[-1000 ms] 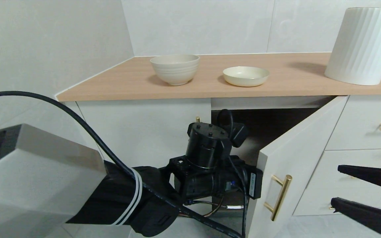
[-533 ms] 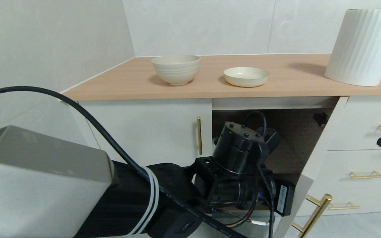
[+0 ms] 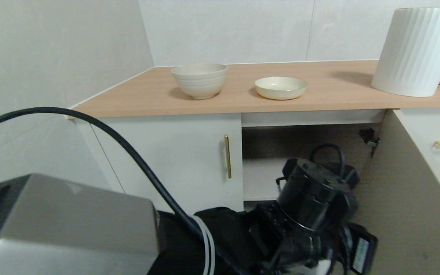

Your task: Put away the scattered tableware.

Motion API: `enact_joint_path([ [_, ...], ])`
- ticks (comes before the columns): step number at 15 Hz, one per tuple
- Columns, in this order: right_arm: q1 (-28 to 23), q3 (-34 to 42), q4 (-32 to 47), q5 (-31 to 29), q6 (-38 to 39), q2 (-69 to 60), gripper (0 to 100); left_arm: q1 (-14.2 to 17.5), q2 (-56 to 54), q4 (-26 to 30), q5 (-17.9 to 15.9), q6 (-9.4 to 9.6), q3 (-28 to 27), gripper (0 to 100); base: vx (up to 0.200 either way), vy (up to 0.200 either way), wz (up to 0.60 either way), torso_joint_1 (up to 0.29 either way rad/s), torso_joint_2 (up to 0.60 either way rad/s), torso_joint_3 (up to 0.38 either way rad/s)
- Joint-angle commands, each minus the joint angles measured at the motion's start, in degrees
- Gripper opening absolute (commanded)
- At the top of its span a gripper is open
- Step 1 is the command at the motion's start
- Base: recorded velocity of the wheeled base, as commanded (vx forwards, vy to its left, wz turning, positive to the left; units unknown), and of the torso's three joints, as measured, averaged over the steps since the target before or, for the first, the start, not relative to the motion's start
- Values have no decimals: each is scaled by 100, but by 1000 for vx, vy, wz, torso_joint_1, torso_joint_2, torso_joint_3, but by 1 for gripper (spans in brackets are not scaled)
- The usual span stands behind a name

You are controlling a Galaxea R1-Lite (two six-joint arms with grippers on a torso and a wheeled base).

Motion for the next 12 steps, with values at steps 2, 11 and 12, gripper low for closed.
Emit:
enact_joint_path([
  [2, 1, 11, 19, 1, -1, 17, 100, 166, -99, 8, 27, -3, 407, 0, 0, 0, 0, 0, 0, 0],
  [11, 1, 99, 353, -25, 8, 614, 100, 710, -679, -167, 114, -12, 926, 0, 0, 0, 0, 0, 0, 0],
  [12, 1, 187, 353, -34, 8, 869, 100, 930, -907, -167, 106, -12, 1111, 0, 0, 0, 0, 0, 0, 0],
])
